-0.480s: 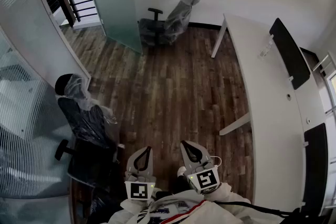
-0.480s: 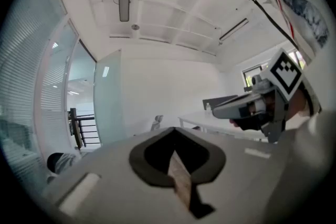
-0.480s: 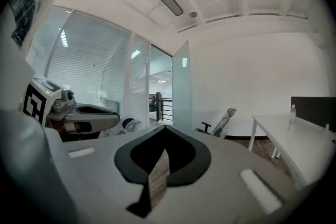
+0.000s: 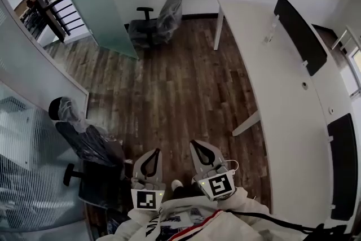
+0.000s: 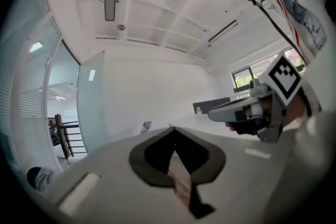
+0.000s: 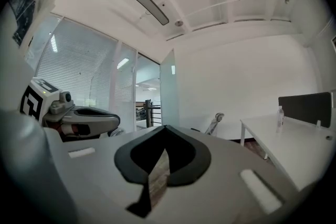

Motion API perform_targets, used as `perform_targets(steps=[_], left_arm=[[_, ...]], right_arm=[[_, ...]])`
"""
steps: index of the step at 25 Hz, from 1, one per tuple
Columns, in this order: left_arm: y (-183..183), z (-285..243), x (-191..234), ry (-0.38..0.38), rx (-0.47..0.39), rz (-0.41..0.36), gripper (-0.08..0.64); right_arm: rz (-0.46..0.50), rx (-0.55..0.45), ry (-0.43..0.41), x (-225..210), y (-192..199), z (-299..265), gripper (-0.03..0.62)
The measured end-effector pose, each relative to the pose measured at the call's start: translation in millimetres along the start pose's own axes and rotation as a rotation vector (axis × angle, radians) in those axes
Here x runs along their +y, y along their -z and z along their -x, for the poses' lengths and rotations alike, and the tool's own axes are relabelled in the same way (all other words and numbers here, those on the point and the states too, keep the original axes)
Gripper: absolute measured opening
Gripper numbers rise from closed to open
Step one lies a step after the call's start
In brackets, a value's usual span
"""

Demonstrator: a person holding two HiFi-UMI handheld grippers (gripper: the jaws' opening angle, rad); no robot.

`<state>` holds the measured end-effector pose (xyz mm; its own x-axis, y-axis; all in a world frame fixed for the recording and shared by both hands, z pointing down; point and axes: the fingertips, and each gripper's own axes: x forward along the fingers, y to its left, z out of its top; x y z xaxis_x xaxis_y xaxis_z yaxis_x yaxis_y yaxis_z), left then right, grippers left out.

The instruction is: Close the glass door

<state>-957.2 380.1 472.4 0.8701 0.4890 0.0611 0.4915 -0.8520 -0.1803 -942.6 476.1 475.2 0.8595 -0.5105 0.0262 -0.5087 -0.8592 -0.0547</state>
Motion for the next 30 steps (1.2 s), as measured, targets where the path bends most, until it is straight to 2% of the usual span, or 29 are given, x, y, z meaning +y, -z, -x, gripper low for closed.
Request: perform_targets(steps=[4,7,11,16,23,26,30], left_arm=[[-4.4,-15.6,0.1,0.016,-0.008,-0.036,-0.002],[-6.3,-26.8,1.5,0.01,-0.023,-0.03,-0.002],[-8.0,-42.4,3.6,-0.003,-0.043,-0.031,-0.002],[-4.1,-63.3,21.0,0.002,-0.024,-0.045,-0.002],[24.6,-135.0,87.4,0.003,-0.025,0.013,-0.002],[35.0,-173.9,128.6,0.007,-0.025,0.066,-0.002],[40.5,-215.0,179.4,0.007,-0.032,0.062,-0.002]], right_arm=[[-0.007,-0.019,0.008,-8.0,-4.8,-1.5,0.006],[-0.022,-0.031,0.013,-18.9,-6.8,-2.7,0.006],[0.004,-0.041,0.022,-35.4,-7.9,-10.1,0.006],[0.004,-0.028,0.015,-42.3,-3.5,-37.5,0.008],[0.017,0.007,0.018,-67.8,7.3,-126.9,0.008],[0.03,0.018,0.021,-79.0,3.3,-177.7,0.008],[0.036,0.032,0.015,-87.1,-4.7,-241.8,0.008]])
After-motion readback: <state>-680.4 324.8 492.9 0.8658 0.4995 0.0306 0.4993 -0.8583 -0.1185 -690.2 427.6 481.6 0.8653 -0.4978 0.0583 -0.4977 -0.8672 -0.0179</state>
